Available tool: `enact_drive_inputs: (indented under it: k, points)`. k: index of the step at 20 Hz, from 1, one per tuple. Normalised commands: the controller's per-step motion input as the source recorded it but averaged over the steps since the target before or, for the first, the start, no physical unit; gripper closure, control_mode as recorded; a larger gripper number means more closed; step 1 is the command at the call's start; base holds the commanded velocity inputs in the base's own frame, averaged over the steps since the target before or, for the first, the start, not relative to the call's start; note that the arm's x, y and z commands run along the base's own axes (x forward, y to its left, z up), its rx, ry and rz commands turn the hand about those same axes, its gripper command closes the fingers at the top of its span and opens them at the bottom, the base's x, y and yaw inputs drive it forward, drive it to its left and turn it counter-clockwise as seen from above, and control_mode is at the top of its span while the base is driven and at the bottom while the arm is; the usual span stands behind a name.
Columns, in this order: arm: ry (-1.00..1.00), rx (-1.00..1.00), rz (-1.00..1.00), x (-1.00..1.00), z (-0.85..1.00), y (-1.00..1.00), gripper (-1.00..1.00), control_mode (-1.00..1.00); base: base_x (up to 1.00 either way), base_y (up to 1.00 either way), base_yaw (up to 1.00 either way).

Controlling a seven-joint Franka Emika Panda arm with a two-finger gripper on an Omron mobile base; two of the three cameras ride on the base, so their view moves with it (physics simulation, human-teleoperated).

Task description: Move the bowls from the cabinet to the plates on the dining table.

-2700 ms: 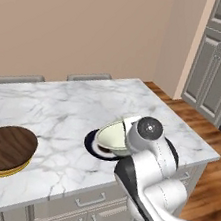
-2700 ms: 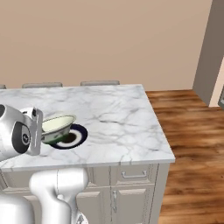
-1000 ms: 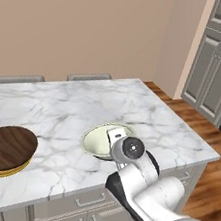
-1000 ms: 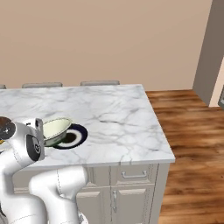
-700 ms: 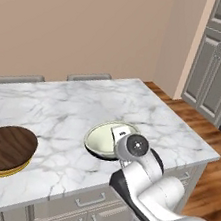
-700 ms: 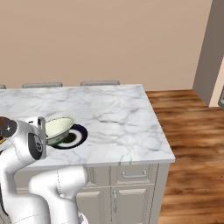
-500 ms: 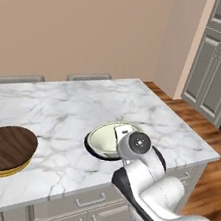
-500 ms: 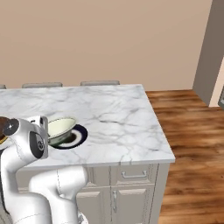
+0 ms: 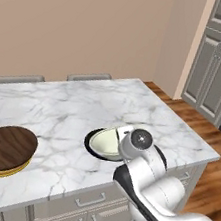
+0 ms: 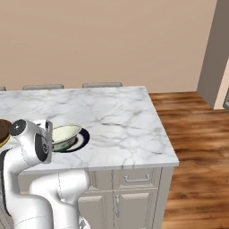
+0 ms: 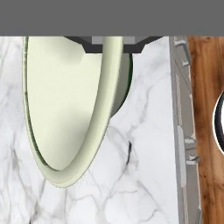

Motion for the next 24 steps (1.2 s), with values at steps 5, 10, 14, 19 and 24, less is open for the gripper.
enact_drive_inputs:
  k: [5, 10, 14, 19, 24]
  points:
    - [-0.02, 0.05, 0.08, 0.2, -0.53, -0.04, 1.0, -1.0, 0.0, 0.0, 0.0]
    - [-0.04, 0.04, 0.07, 0.16, -0.41, -0.16, 1.0, -1.0, 0.0, 0.0, 0.0]
    - [-0.06, 0.0, 0.04, 0.13, -0.48, -0.27, 1.0, -1.0, 0.0, 0.0, 0.0]
    - [-0.05, 0.0, 0.03, 0.26, -0.51, -0.33, 1.0, -1.0, 0.0, 0.0, 0.0]
    - [-0.07, 0.0, 0.03, 0.38, -0.6, -0.29, 1.0, -1.0, 0.0, 0.0, 0.0]
